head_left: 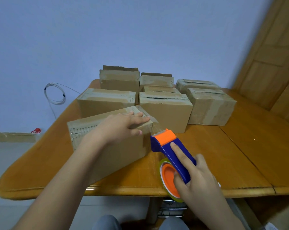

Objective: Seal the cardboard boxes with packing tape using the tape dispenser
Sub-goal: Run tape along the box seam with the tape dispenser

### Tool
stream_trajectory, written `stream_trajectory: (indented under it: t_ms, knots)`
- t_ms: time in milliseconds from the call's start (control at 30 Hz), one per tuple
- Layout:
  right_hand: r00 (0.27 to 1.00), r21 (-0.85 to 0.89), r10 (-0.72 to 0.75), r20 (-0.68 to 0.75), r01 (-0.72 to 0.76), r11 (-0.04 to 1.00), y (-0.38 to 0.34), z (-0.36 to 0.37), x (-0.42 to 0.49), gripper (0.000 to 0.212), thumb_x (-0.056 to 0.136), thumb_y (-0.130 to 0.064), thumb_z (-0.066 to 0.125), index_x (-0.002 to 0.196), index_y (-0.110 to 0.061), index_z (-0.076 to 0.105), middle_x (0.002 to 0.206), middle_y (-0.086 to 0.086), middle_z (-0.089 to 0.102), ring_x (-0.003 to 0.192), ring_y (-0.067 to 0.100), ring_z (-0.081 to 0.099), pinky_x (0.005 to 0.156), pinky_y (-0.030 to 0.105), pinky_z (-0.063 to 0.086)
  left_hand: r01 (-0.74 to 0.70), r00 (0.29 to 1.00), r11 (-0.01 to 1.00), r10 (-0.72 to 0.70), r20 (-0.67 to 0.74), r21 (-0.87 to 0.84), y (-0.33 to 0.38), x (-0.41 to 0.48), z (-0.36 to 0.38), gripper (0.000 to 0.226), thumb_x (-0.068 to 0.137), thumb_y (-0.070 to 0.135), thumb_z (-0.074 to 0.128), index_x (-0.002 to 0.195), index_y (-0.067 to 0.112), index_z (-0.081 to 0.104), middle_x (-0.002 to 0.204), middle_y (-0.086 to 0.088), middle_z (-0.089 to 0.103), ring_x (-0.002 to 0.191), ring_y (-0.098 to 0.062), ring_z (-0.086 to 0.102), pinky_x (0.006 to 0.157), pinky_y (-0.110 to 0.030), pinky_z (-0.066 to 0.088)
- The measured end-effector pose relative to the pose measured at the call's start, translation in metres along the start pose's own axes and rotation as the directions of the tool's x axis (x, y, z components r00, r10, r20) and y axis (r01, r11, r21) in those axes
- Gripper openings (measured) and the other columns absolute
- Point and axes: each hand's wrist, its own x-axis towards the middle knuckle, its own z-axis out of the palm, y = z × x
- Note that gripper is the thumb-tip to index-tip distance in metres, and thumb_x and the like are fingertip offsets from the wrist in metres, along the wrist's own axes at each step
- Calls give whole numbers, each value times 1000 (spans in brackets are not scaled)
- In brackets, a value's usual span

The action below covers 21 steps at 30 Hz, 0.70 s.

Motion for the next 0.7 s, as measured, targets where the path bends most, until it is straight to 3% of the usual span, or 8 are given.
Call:
stream_trajectory:
  t_ms: [100, 200, 367, 467, 567, 700]
  knots:
    - [999, -57, 22, 31, -20, 998, -3, -3, 1, 86, 95, -47, 46, 111, -61, -37, 110, -13, 12, 103, 3, 36, 60, 4, 38, -4, 1000, 1000, 4, -1, -5, 0, 1, 0, 55, 100, 36, 46, 148, 46, 19, 158, 18, 13, 147, -8, 9, 119, -37, 19]
    - [998, -65, 32, 54, -28, 997, -6, -6, 3, 84, 95, -46, 46, 111, -62, -35, 111, -12, 14, 104, 4, 38, 62, 5, 39, -10, 1000, 1000, 10, -10, 10, -1, 2, 1, 55, 101, 36, 45, 148, 46, 19, 159, 18, 12, 147, -9, 9, 118, -39, 21]
    - [996, -97, -29, 83, 37, 995, -12, -19, 25, 71, 95, -40, 47, 141, -57, -6, 106, -5, 25, 82, 8, 41, 57, 12, 35, -20, 1000, 999, 20, -17, -49, -6, 4, 2, 54, 99, 36, 48, 146, 48, 24, 157, 20, 15, 147, -6, 10, 117, -36, 21]
    - [993, -120, -32, 118, 47, 992, -14, -27, 36, 69, 94, -39, 48, 145, -54, 4, 99, -5, 29, 70, 5, 39, 51, 16, 30, -29, 999, 999, 28, -27, -37, -7, 3, 1, 53, 99, 36, 49, 145, 48, 27, 157, 21, 18, 146, -5, 14, 115, -33, 23]
    - [991, -131, -22, 129, 39, 991, -16, -32, 40, 68, 92, -37, 49, 145, -55, 10, 92, -5, 30, 68, 6, 39, 51, 17, 29, 6, 994, 1000, -8, -112, -15, -2, 3, -1, 47, 97, 42, 49, 142, 46, 38, 152, 19, 33, 141, -8, 30, 104, -26, 29]
    - [988, -165, -27, 149, 52, 985, -17, -36, 44, 71, 92, -34, 51, 144, -56, 9, 98, -3, 34, 71, 9, 45, 53, 17, 31, 99, 951, 992, -116, -286, -74, 11, 11, 0, 45, 93, 49, 49, 137, 38, 49, 134, 12, 58, 124, -16, 51, 90, -28, 40]
